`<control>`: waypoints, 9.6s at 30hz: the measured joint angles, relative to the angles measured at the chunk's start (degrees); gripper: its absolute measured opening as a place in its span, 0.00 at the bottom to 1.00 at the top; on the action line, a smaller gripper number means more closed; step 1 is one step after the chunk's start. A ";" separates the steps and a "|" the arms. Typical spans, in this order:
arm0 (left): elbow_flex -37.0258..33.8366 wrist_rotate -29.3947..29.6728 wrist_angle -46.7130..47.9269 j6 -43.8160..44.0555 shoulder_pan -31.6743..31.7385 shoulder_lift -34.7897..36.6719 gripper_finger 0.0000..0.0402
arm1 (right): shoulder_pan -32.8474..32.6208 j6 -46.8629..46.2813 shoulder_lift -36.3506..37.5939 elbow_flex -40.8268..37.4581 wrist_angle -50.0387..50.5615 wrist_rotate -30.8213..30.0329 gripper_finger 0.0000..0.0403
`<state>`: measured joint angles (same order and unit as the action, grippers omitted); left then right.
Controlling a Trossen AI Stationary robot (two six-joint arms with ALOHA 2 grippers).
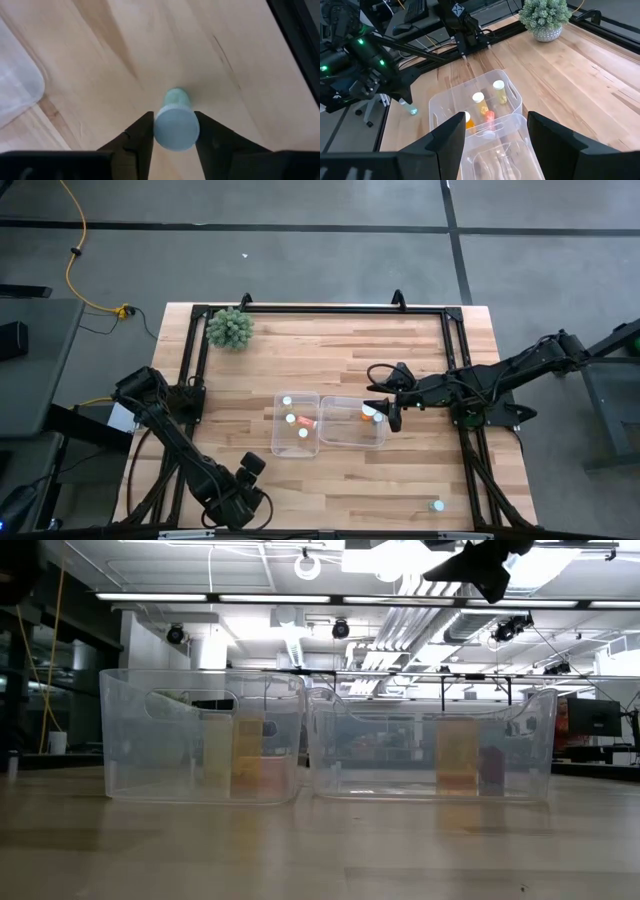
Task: Pick and place medicine bottles into bin by pill shape (circle, oval)
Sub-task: Put the left blue pill bottle into the left transparent bin, then put the blue pill bottle into the left transparent bin
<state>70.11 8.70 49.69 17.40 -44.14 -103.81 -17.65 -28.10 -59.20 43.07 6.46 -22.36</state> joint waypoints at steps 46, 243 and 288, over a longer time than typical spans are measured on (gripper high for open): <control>11.21 -8.79 10.25 -20.02 31.65 -1.34 0.28 | 0.00 -1.87 -0.09 -0.02 1.71 -0.77 0.51; -45.59 17.67 -73.11 -7.96 34.38 61.64 0.58 | -32.96 -71.32 -23.58 21.72 32.72 8.33 0.26; -26.58 32.47 -47.11 0.96 30.12 39.92 0.02 | 12.76 26.02 -54.51 76.52 55.07 19.06 0.26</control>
<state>43.53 41.17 2.58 18.35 -14.02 -63.89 -4.89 -2.07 -113.71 119.59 61.52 -3.30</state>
